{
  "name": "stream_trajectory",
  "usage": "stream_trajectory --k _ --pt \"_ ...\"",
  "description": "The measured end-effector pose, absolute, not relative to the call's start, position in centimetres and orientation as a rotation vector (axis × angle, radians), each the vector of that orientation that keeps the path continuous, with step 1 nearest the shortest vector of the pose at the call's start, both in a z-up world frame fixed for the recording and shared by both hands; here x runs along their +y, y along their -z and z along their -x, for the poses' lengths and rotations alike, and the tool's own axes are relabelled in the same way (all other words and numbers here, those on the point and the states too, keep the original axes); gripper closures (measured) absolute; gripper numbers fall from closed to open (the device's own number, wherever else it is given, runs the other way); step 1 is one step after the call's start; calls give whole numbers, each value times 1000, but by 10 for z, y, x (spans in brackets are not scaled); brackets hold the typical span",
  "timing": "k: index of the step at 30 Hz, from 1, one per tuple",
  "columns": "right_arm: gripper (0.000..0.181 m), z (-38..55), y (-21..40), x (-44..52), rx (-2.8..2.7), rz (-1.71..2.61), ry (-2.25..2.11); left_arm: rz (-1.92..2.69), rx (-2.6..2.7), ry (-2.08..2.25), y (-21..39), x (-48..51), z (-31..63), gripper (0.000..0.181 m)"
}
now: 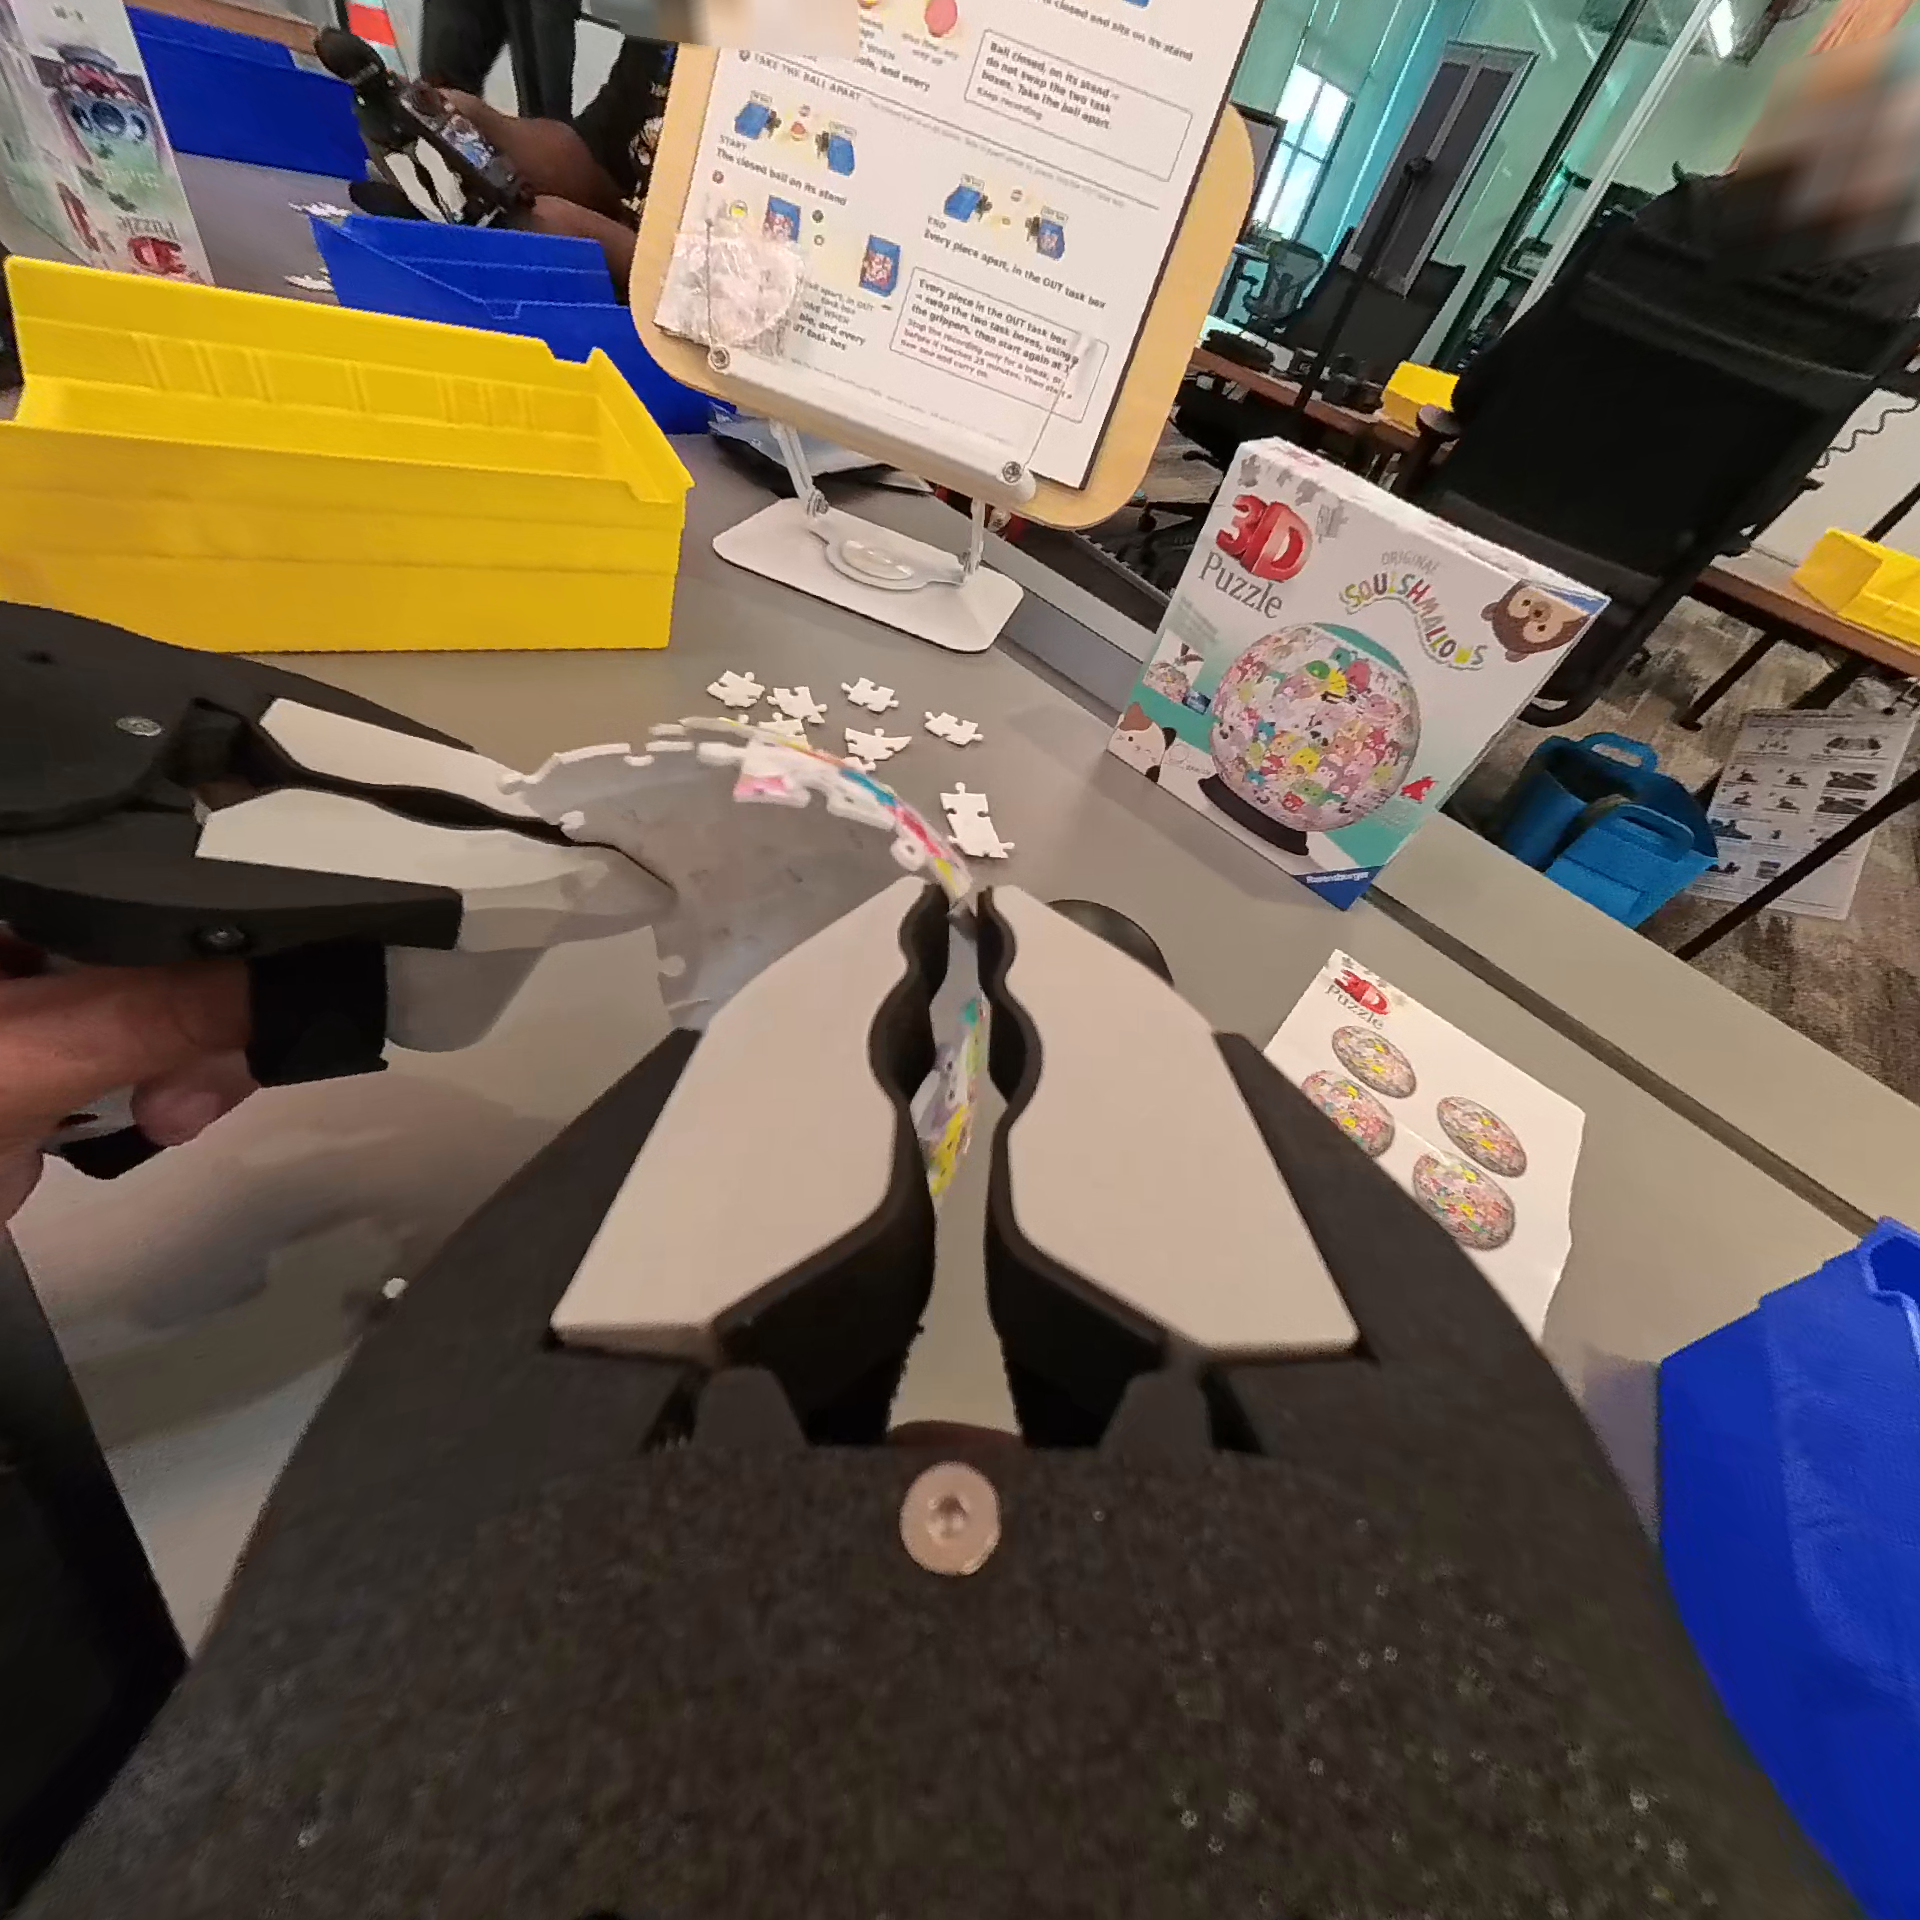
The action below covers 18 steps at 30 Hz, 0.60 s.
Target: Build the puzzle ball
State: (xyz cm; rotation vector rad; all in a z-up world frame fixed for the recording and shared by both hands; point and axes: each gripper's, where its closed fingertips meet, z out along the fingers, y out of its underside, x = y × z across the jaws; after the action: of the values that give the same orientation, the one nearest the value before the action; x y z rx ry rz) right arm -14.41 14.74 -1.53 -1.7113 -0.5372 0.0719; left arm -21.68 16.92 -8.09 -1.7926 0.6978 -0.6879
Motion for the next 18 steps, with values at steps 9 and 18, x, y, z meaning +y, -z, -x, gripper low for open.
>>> stream_trajectory --k 9,18 --pt "176 145 13 147 -559 1686 -108 1796 689 794 81 169 216 180" --pt "174 147 13 147 -652 1640 -46 1773 718 782 78 172 219 180"
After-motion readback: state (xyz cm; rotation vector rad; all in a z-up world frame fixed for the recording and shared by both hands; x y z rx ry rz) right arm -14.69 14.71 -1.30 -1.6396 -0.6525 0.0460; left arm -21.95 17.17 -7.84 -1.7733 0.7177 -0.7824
